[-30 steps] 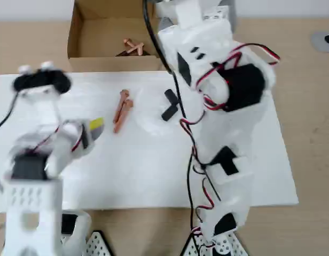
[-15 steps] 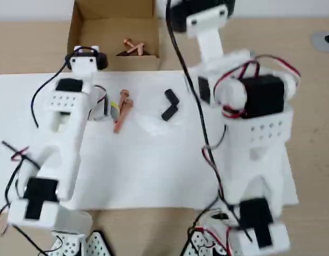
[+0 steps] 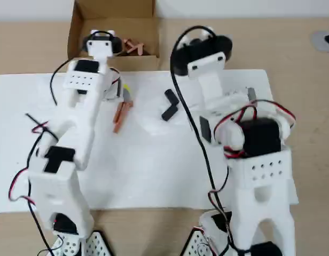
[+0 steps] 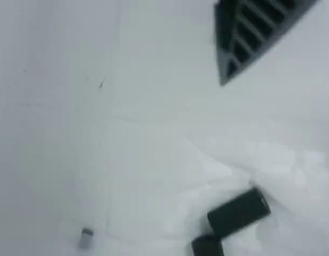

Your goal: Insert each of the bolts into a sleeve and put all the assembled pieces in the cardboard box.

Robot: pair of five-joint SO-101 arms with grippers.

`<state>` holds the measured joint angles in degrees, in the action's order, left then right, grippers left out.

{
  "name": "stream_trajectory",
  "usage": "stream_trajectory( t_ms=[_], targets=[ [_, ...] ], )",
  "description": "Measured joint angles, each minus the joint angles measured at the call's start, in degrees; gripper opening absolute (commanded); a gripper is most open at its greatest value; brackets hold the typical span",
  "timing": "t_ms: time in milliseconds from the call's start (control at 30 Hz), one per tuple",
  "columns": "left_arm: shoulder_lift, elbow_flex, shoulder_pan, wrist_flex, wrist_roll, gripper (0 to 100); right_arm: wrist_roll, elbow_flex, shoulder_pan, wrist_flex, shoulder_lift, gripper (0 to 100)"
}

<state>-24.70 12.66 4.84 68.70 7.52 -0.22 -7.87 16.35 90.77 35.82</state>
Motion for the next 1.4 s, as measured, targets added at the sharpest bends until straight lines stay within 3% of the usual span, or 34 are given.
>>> stream_trajectory(
  t_ms=[300, 833, 1267, 1400],
  targets=[
    [-9.9, 10.2, 0.7, 0.0, 0.0, 25, 0.0, -5.3, 0.0, -0.3, 5.2, 45.5],
    [-24.3, 26.3, 1.4, 0.3, 0.0, 1, 0.0, -5.5, -0.1, -0.3, 5.9, 45.5],
    [-24.5, 27.3, 1.3, 1.9, 1.1, 1, -0.2, -5.5, -0.1, -0.3, 5.9, 45.5],
    [-24.7, 30.1, 0.3, 6.8, 2.5, 1, -0.3, -5.5, -0.1, -0.3, 5.9, 45.5]
  ],
)
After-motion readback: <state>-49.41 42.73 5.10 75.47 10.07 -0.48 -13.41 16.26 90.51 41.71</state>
